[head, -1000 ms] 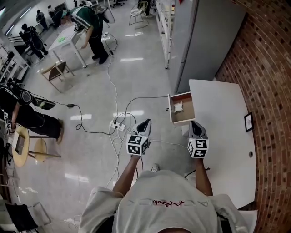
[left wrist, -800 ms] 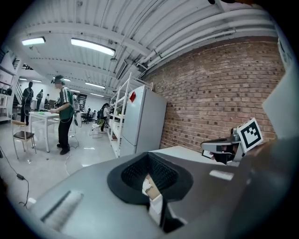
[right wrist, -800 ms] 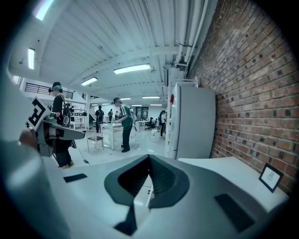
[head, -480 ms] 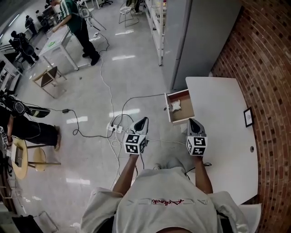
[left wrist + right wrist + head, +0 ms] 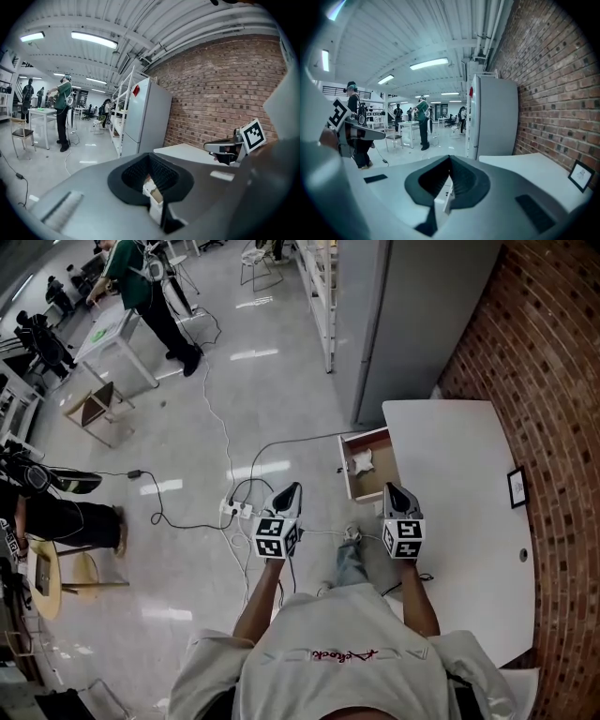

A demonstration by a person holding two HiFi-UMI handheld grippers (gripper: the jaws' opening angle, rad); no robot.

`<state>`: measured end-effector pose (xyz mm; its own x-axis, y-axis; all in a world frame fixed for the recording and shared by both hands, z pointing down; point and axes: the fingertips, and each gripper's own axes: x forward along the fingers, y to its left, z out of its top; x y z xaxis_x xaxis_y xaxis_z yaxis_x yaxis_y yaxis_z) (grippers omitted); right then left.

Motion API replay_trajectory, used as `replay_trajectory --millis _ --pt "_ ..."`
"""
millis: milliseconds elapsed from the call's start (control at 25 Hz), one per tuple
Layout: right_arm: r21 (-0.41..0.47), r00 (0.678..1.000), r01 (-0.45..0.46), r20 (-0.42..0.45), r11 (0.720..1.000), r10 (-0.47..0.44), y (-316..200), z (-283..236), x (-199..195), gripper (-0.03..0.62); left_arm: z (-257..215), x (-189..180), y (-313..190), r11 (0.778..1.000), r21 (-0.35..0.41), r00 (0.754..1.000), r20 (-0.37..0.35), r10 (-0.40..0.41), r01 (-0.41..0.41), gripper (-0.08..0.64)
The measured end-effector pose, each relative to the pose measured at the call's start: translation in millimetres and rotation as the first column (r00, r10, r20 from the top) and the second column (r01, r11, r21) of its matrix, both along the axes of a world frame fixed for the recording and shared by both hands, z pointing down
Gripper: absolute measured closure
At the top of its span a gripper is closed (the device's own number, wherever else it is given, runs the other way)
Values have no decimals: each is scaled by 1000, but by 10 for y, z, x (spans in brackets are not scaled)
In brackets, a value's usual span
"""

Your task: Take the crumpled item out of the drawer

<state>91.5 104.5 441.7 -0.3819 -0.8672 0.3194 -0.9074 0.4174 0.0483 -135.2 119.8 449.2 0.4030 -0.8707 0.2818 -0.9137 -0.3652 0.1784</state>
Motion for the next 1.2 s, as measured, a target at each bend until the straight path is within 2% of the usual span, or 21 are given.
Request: replay_trajectory --millis 800,1200 --pt "-12 995 95 42 995 -95 -1873 -83 289 580 -94 486 -1750 999 -26 998 46 -44 45 551" --pt "-84 986 157 63 984 -152 -2313 267 329 580 100 662 -2193 994 -74 995 74 -73 79 551"
